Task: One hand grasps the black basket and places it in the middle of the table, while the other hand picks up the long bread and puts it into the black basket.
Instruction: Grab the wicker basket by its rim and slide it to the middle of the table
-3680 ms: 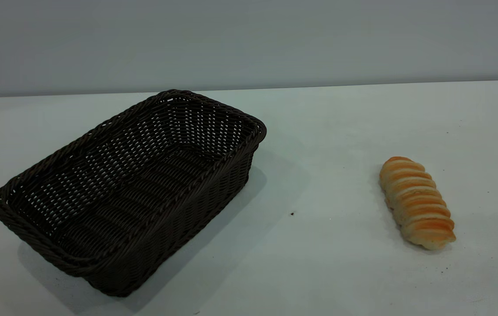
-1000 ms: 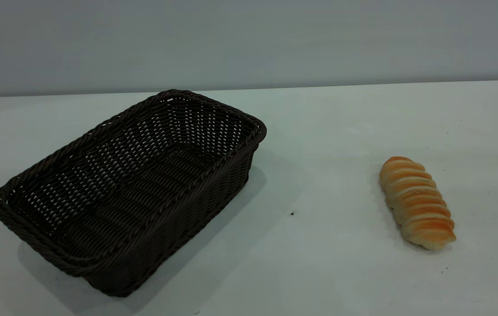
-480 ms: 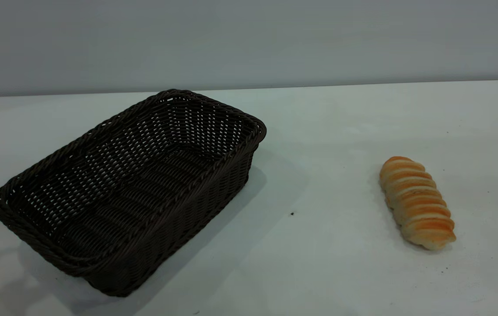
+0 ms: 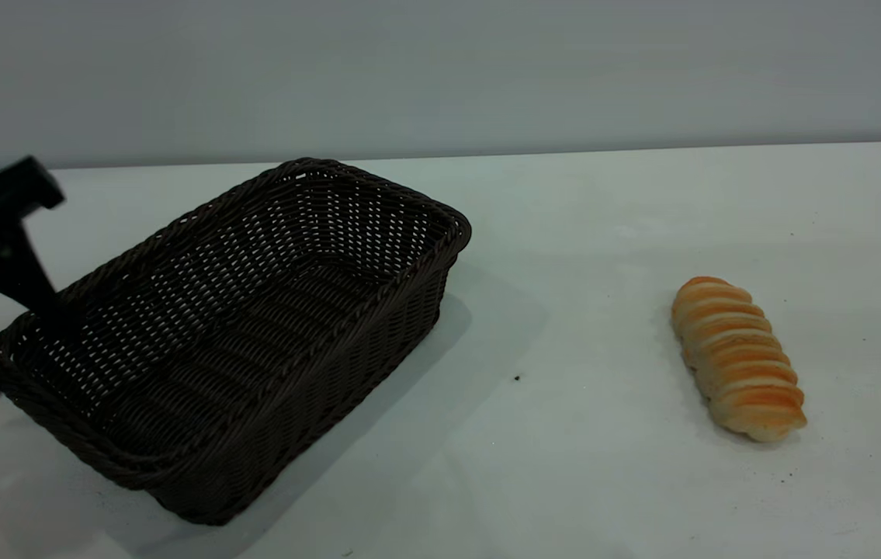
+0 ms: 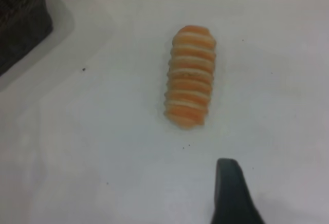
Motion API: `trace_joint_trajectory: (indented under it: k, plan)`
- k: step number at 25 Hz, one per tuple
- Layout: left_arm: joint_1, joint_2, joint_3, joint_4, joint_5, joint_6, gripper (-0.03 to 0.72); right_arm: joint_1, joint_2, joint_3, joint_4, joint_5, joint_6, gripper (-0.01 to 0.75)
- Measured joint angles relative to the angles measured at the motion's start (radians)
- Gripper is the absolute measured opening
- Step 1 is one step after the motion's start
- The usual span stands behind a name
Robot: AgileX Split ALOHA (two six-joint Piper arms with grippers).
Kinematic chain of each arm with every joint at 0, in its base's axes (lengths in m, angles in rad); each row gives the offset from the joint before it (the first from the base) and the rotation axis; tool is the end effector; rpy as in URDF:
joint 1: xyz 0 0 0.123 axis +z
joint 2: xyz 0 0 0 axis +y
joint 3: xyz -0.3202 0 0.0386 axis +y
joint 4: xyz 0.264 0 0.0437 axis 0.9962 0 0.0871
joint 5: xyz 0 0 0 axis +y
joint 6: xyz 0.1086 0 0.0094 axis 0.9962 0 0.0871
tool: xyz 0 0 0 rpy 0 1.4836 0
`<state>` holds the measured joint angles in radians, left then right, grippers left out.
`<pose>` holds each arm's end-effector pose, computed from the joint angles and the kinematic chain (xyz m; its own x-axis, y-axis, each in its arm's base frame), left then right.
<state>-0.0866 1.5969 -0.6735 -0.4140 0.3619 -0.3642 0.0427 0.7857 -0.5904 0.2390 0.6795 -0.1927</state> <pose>0.2806 -0.0400 0.1585 -0.7651 -0.6138 -0.1947 -0.5252 0.7698 -0.3628 0.1446 0.0224 0.2930 -0.6972 -0.0351 -0.7160 -0.1523 0.9833 0.1001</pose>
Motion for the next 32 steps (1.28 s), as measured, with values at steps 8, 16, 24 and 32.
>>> trace_joint_trajectory:
  k: [8,16,24,32]
  plan:
    - [-0.016,0.029,0.0,0.0,-0.025,-0.077,0.567,0.0,0.0,0.0,0.0,0.0,0.0,0.44]
    - [-0.016,0.146,0.0,-0.002,-0.07,-0.094,0.567,0.0,0.0,0.0,0.0,0.001,0.0,0.44]
    - [-0.026,0.221,-0.003,-0.008,-0.202,-0.094,0.567,0.0,0.0,0.0,0.0,-0.003,0.0,0.44]
    - [-0.13,0.401,-0.017,-0.017,-0.362,-0.112,0.405,0.0,0.0,0.0,0.0,-0.007,-0.004,0.44]
